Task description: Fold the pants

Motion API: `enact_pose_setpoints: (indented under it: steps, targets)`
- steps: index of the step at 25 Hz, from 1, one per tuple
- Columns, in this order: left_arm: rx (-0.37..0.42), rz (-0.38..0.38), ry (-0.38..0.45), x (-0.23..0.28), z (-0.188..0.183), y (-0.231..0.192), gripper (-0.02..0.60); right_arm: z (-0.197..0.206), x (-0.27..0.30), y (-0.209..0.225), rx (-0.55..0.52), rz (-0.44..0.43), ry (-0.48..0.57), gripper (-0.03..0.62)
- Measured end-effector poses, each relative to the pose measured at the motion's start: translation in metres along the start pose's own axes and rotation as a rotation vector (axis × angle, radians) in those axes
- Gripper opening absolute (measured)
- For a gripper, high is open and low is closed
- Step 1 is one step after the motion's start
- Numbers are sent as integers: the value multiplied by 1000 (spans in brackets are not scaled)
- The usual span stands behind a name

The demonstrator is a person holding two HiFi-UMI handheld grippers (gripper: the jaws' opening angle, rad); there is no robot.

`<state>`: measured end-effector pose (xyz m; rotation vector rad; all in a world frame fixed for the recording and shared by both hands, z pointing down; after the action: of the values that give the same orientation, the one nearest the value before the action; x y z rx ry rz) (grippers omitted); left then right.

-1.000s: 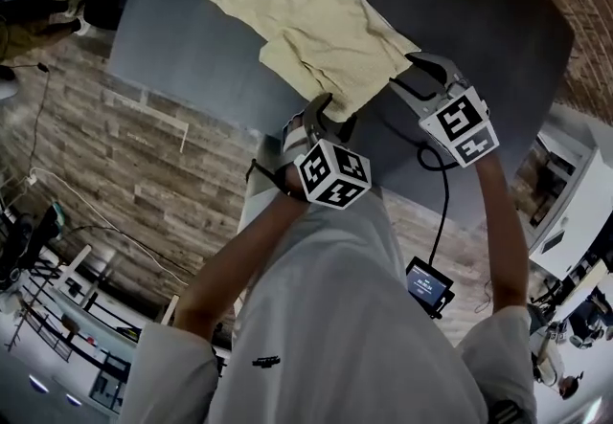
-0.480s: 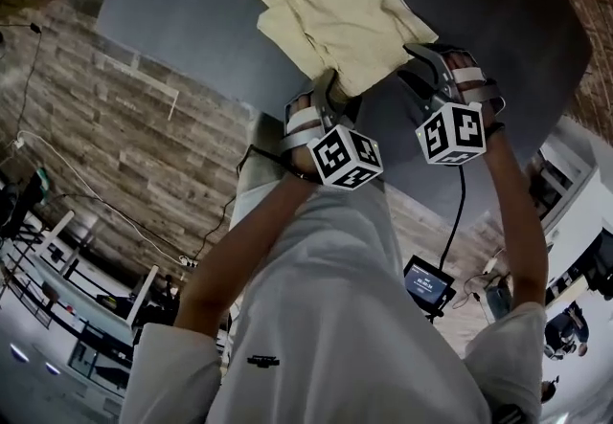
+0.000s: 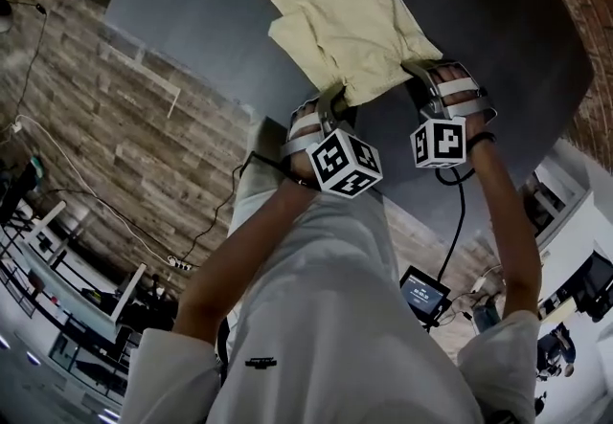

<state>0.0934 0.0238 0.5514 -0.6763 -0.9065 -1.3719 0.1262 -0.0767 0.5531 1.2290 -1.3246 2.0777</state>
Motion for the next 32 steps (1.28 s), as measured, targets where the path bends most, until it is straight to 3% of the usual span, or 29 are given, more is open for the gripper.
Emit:
enact_pose_setpoints:
  steps: [5,8,18,24,32]
  targets:
    - [-21,68,3,-21,1,26,129,-3,-29,-14,39,-2,10,57]
    - [-73,112,21,-31,-1,30,124,-6,-39,-12,80,2,23,54]
    - [-196,220,107,-86,-17,47,112,-21,-97,-2,161,83,42,51]
    - [-287,327,153,-113,-29,44,104,-30,-118,17,189,142,49,49]
    - [-276,326,198,-134,-46,18,91,-39,-128,50,196,189,49,49]
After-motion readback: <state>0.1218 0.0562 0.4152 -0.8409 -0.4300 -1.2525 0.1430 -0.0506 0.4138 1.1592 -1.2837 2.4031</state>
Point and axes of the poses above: the fingertips, and each gripper's own axes: x forward along the fingers, y to its right, z out of its underside, the point moved 2 cm from there along -x, backward along the fingers, and after that the axes turned 1 degree about y, right-handed, at the moved point
